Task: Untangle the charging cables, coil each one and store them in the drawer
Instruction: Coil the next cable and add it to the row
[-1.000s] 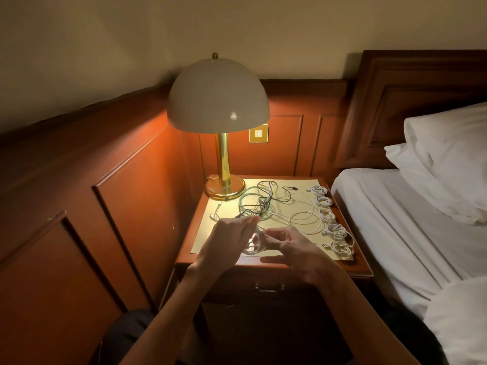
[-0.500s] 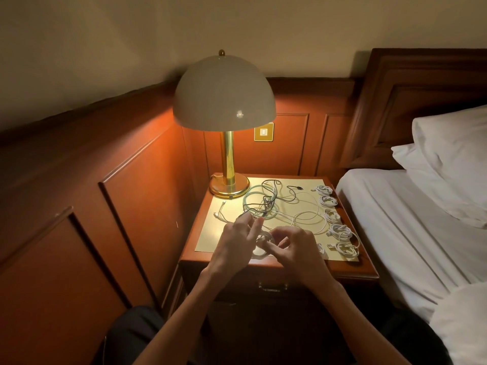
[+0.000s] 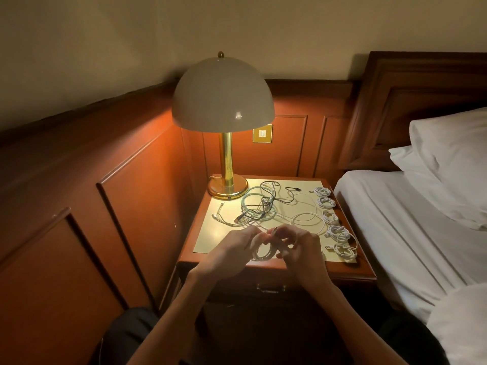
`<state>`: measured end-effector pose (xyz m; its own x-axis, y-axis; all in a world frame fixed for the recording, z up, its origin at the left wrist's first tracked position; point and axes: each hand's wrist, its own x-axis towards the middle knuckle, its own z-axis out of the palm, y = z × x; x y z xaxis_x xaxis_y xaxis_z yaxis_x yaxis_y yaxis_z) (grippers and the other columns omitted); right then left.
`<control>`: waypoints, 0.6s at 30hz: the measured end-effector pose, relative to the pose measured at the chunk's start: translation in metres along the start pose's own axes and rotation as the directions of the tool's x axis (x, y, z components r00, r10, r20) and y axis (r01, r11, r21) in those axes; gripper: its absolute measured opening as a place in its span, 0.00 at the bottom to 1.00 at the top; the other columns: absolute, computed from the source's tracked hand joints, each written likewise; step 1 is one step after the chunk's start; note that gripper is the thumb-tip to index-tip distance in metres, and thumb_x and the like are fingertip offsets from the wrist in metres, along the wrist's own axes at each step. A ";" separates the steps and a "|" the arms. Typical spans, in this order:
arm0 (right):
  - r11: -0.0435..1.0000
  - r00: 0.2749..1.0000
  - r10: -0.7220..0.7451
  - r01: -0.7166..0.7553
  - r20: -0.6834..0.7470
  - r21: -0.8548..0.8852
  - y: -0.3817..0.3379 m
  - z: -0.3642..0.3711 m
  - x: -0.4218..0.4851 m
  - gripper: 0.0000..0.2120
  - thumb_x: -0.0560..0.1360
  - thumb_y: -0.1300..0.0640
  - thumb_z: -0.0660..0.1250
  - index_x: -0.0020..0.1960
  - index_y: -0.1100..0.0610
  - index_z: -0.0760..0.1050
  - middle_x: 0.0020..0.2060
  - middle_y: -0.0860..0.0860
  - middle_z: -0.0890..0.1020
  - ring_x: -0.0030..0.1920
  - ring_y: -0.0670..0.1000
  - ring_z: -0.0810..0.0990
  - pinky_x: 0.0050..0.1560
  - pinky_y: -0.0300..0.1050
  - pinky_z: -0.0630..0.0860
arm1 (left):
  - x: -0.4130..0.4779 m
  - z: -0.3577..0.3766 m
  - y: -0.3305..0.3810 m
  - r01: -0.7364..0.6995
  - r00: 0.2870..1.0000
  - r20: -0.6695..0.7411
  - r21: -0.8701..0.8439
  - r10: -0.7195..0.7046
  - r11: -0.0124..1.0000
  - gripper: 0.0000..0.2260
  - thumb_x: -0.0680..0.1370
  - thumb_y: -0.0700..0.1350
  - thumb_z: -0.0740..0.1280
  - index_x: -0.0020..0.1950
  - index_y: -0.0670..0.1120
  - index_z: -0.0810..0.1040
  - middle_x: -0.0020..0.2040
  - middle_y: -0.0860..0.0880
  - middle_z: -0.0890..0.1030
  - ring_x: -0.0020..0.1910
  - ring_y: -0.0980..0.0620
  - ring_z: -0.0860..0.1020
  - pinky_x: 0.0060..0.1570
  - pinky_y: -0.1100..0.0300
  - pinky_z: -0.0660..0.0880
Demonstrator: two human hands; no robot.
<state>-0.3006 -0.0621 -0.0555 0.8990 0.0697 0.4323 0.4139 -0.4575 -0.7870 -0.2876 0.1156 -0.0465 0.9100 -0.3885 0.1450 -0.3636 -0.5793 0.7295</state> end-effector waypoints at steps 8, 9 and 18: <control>0.969 0.983 0.183 -0.186 0.032 0.162 -0.001 -0.003 -0.001 0.02 0.76 0.58 0.72 0.49 0.56 0.81 0.40 0.49 0.86 0.38 0.46 0.86 0.33 0.44 0.83 | -0.003 0.010 -0.002 -0.242 0.955 -0.036 0.472 0.293 0.848 0.06 0.82 0.38 0.63 0.57 0.41 0.76 0.50 0.45 0.79 0.38 0.57 0.71 0.32 0.74 0.65; 0.969 0.982 0.185 -0.189 0.040 0.162 0.000 -0.005 0.000 0.01 0.77 0.59 0.71 0.48 0.55 0.80 0.41 0.49 0.86 0.39 0.46 0.86 0.33 0.44 0.83 | -0.003 0.009 -0.001 -0.256 0.952 -0.032 0.457 0.303 0.852 0.05 0.82 0.39 0.62 0.56 0.41 0.76 0.49 0.45 0.80 0.38 0.58 0.70 0.31 0.74 0.66; 0.659 0.868 0.437 -0.487 0.236 0.573 -0.010 -0.010 0.004 0.10 0.79 0.58 0.67 0.54 0.64 0.76 0.44 0.61 0.86 0.43 0.57 0.87 0.38 0.48 0.82 | -0.003 0.002 0.001 -0.329 0.921 -0.084 0.349 0.379 0.877 0.05 0.82 0.38 0.62 0.49 0.40 0.76 0.42 0.49 0.81 0.31 0.61 0.72 0.33 0.75 0.67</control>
<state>-0.3021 -0.0660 -0.0416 0.9949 0.0693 -0.0726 -0.0836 0.1728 -0.9814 -0.2909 0.1151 -0.0476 0.7174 -0.5174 0.4664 -0.6881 -0.6306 0.3590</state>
